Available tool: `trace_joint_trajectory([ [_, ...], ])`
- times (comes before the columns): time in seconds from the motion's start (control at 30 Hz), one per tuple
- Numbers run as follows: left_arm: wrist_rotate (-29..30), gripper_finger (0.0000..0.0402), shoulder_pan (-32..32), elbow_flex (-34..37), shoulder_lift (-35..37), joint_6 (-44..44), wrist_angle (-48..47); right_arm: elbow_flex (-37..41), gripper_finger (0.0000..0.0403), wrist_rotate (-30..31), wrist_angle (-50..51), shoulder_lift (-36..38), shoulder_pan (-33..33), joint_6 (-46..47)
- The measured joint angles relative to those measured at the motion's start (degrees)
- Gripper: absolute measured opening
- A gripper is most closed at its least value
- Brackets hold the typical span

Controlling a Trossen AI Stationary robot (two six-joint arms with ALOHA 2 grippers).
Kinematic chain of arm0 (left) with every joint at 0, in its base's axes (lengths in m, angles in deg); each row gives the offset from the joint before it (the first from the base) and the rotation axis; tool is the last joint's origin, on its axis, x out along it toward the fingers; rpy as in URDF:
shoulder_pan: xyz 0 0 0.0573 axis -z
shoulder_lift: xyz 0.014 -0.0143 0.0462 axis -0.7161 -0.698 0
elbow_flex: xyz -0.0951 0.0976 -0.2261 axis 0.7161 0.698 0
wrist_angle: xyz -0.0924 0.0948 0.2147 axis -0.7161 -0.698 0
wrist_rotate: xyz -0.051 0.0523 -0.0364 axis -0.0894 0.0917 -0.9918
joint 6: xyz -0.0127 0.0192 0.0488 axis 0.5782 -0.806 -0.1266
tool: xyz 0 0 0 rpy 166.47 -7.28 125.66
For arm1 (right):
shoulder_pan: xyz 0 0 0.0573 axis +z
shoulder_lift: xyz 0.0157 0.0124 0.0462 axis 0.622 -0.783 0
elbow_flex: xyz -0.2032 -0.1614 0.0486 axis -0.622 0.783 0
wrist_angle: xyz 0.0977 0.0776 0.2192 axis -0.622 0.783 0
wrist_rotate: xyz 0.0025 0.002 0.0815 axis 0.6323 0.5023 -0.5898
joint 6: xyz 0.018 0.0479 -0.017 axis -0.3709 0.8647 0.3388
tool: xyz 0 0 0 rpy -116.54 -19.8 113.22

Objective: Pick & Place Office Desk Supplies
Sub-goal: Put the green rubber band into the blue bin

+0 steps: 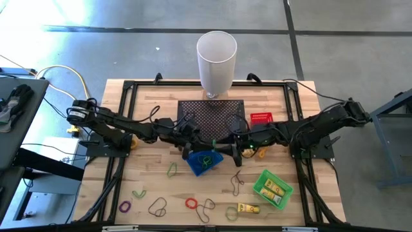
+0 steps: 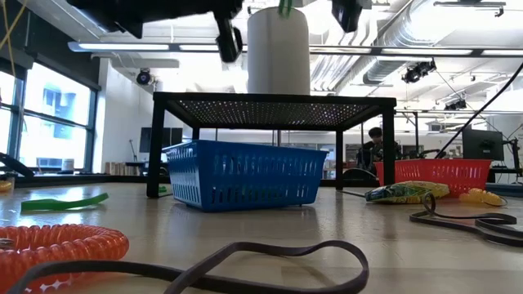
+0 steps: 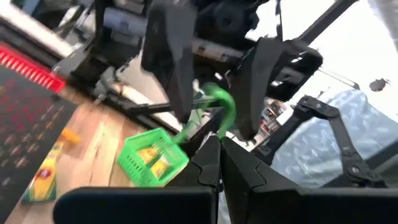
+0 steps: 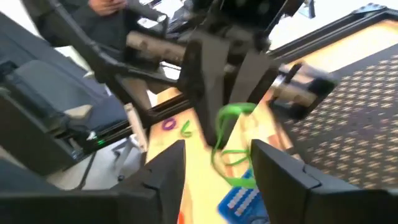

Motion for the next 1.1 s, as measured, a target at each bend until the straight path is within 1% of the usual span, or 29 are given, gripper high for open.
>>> trace_joint_trajectory([
  [0.1,-1.3,0.0000,0.1,0.0,2.7,-2.5,-3.0,0.0,0.0180,0.0,0.0,0.0,2.0,0.2],
  [0.2,-2.4,0.0000,1.4,0.0,6.9,-5.1,-10.1,0.0,0.0180,0.0,0.1,0.0,3.7,1.7],
  [0.27,-2.3,0.0000,3.5,0.0,10.3,-10.2,-15.4,0.0,0.0176,0.2,0.1,0.0,4.7,2.5],
  [0.3,-1.0,0.0000,4.8,0.0,12.1,-12.9,-18.4,0.0,0.0175,0.3,0.1,-0.2,5.3,2.7],
  [0.37,3.9,0.0000,7.8,-0.1,15.1,-16.6,-24.5,0.0,0.0172,0.3,0.3,-0.2,6.3,3.0],
  [0.43,9.7,0.0000,10.9,-0.2,17.7,-18.1,-30.5,0.0,0.0169,0.2,0.2,-0.2,7.3,3.2],
  [0.5,15.0,0.0000,13.9,-1.9,19.7,-19.1,-37.8,0.0,0.0166,0.2,0.2,-0.2,8.3,3.1],
  [0.6,23.3,0.0000,17.8,-5.7,20.5,-19.5,-48.0,0.0,0.0162,0.2,0.3,-0.2,9.7,3.0],
  [0.67,28.4,0.0000,19.8,-8.3,19.4,-18.8,-52.7,0.0,0.0161,-0.3,0.7,-0.2,10.3,3.0],
  [0.77,33.6,0.0000,20.6,-12.5,16.0,-14.6,-56.5,0.0,0.0161,-2.6,1.8,-0.3,10.6,3.0],
  [0.87,36.0,0.0000,20.5,-16.7,10.7,-11.2,-60.4,0.0,0.0159,-5.8,1.8,-0.3,10.7,3.2],
  [0.93,37.9,0.0000,20.5,-19.9,6.7,-9.5,-64.9,0.0,0.0157,-7.8,2.0,-0.3,11.2,4.3],
  [1.1,38.7,0.0000,20.5,-27.2,-1.2,-3.1,-73.4,0.0,0.0148,-9.1,2.9,-0.3,13.8,4.5],
])
